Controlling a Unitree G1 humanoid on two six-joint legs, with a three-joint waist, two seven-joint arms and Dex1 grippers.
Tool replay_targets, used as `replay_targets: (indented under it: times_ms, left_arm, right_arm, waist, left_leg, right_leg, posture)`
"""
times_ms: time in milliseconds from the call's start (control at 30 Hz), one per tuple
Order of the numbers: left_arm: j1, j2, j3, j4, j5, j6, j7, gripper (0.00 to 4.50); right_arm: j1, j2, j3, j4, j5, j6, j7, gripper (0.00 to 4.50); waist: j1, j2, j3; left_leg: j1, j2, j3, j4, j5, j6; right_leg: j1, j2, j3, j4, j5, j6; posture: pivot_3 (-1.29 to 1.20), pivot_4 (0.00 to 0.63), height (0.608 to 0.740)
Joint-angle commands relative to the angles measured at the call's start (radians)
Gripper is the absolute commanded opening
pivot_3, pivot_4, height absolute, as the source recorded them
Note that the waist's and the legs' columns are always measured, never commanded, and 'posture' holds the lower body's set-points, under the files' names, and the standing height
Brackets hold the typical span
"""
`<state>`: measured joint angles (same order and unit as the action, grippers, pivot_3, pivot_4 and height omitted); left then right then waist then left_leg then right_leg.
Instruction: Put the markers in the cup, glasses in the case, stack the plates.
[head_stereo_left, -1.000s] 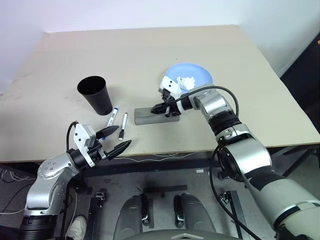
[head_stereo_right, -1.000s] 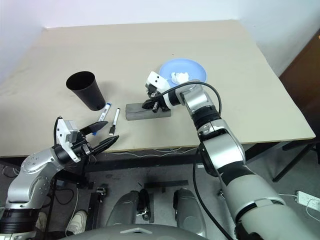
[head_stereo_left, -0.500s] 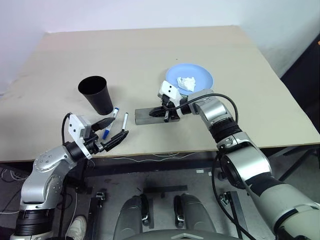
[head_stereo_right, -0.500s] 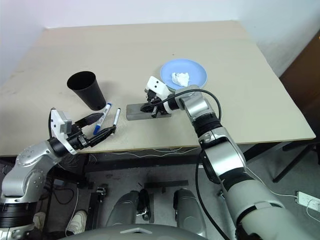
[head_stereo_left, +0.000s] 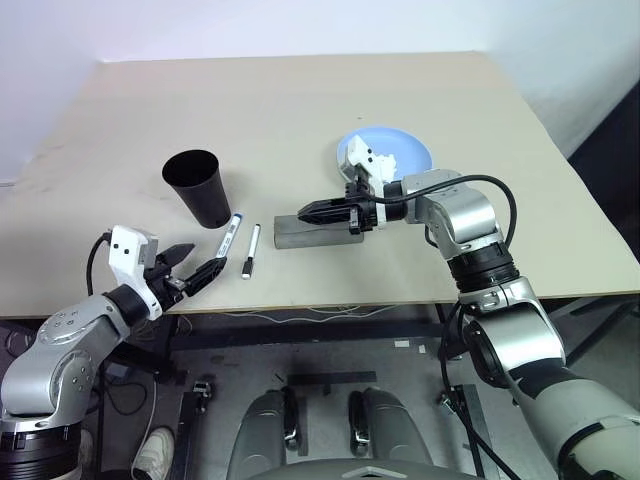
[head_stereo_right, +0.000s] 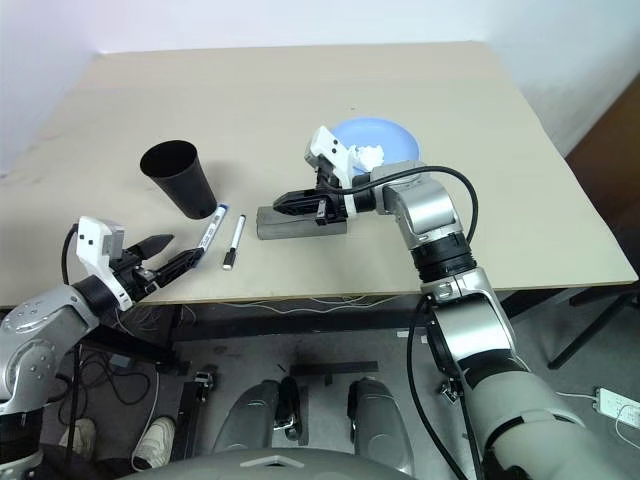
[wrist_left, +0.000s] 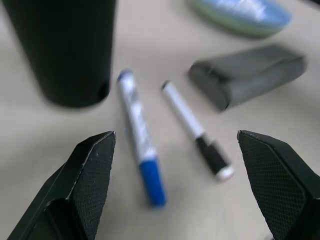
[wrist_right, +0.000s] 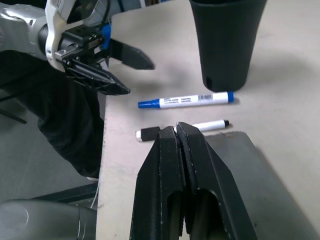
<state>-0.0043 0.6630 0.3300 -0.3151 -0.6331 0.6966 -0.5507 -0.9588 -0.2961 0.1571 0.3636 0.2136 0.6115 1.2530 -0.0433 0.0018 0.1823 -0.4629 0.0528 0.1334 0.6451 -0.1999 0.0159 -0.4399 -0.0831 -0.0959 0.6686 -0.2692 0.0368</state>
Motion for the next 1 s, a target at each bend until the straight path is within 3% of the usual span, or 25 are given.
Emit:
replay_targets:
  times_ms: [33, 233, 700, 1000]
  left_arm:
    - [-0.052, 0.05, -0.006, 0.006, 0.046, 0.062, 0.048, 4.09]
    - [-0.168, 0.055, -0.002, 0.027, 0.011, 0.156, 0.06, 4.09]
    - [-0.455, 0.033, -0.175, 0.086, 0.118, 0.398, 0.193, 4.09]
    - [-0.535, 0.005, -0.197, 0.117, 0.13, 0.528, 0.217, 4.09]
  right_arm:
    - [-0.018, -0.012, -0.013, -0.056, 0.038, 0.02, -0.015, 0.08]
    - [-0.018, -0.02, -0.024, -0.065, 0.061, 0.023, -0.041, 0.08]
    - [-0.013, -0.049, -0.042, -0.041, 0.069, 0.001, -0.12, 0.08]
    - [-0.003, -0.064, -0.048, -0.047, 0.068, -0.004, -0.156, 0.08]
  waist:
    - [0.002, 0.0, 0.0]
    - [0.001, 0.0, 0.0]
    - [0.002, -0.001, 0.001]
    - [0.002, -0.002, 0.001]
  left_leg:
    - [0.0, 0.0, 0.0, 0.0, 0.0, 0.0]
    - [-0.001, -0.001, 0.0, -0.001, 0.0, 0.0]
    - [-0.001, -0.001, 0.001, 0.0, 0.0, 0.001]
    - [-0.001, 0.0, 0.001, 0.0, 0.003, 0.001]
  right_leg:
    - [-0.001, 0.0, 0.0, 0.0, 0.0, 0.0]
    - [-0.002, -0.002, 0.0, -0.002, 0.0, 0.0]
    - [0.002, 0.001, -0.001, -0.002, 0.003, 0.004]
    - [0.002, 0.003, 0.0, -0.001, 0.004, 0.007]
  posture:
    - [0.0, 0.15, 0.71]
    - [0.0, 0.15, 0.71]
    - [0.0, 0.15, 0.71]
    - [0.0, 0.15, 0.71]
